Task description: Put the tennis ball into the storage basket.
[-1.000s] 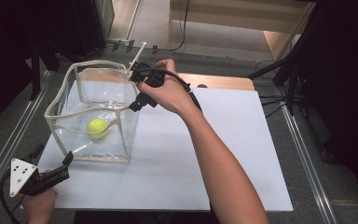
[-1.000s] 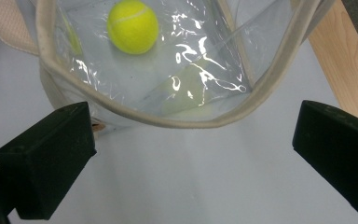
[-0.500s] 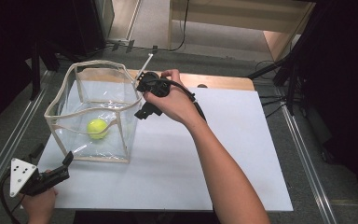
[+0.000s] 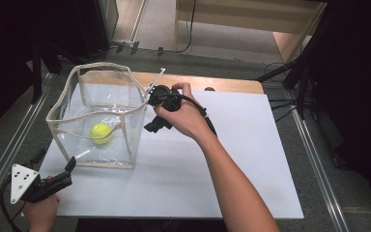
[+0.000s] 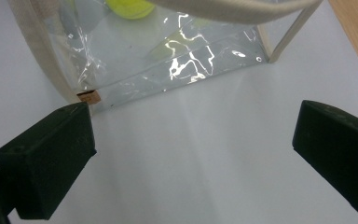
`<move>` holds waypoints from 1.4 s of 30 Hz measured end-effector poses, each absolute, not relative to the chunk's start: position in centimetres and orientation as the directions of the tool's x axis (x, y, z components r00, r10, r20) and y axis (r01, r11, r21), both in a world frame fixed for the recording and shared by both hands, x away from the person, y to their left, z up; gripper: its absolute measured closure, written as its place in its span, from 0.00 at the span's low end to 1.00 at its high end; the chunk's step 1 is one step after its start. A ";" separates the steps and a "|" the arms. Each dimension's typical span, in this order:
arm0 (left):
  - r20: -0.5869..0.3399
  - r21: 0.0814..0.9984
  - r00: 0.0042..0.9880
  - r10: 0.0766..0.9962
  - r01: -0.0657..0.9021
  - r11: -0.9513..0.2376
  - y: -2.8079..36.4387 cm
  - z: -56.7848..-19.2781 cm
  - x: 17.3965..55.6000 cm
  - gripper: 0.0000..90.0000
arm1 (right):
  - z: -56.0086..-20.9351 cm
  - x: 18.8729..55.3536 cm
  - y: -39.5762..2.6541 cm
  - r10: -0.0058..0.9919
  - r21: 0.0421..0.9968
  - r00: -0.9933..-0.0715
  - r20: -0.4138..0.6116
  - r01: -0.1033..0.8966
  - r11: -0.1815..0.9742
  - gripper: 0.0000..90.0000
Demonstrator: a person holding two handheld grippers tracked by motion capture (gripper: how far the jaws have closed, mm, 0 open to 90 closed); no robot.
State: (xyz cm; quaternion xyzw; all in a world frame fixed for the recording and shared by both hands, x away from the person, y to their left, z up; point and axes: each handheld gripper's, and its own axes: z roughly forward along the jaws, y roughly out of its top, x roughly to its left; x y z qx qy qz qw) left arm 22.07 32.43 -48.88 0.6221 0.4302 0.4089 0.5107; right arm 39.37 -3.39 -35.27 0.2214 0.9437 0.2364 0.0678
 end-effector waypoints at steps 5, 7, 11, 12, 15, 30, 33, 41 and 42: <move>0.069 0.987 0.296 0.953 0.118 -0.108 32.4 -48.9 22.1 0.08 | -36.1 38.8 -3.7 0.453 0.477 -0.891 -0.025 0.388 0.789 0.00; 0.067 0.987 0.296 0.953 0.119 -0.106 32.4 -48.9 22.0 0.08 | -36.4 38.6 -3.9 0.453 0.484 -0.891 -0.024 0.386 0.786 0.00; 0.066 0.987 0.295 0.953 0.119 -0.105 32.4 -48.9 22.0 0.08 | -37.0 38.1 -4.3 0.462 0.495 -0.887 -0.020 0.392 0.775 0.00; 0.065 0.988 0.294 0.953 0.118 -0.104 32.4 -48.9 22.0 0.08 | -37.1 38.0 -4.4 0.462 0.496 -0.887 -0.015 0.394 0.774 0.00; 0.071 0.987 0.294 0.953 0.120 -0.110 32.4 -48.9 22.0 0.08 | -37.7 37.6 -4.7 0.465 0.502 -0.885 -0.011 0.397 0.768 0.00; 0.074 0.986 0.295 0.952 0.120 -0.114 32.4 -48.9 22.0 0.08 | -39.8 35.3 -7.0 0.490 0.560 -0.872 -0.007 0.403 0.724 0.00; 0.075 0.986 0.295 0.953 0.122 -0.115 32.4 -48.9 22.0 0.08 | -40.3 34.9 -7.6 0.492 0.572 -0.871 0.005 0.406 0.712 0.00; 0.076 0.986 0.296 0.952 0.120 -0.116 32.4 -48.9 22.0 0.08 | -41.5 33.8 -9.3 0.518 0.606 -0.855 0.019 0.422 0.675 0.00; 0.076 0.986 0.296 0.952 0.120 -0.116 32.4 -48.9 22.0 0.08 | -41.6 33.6 -9.6 0.523 0.610 -0.852 0.023 0.426 0.668 0.00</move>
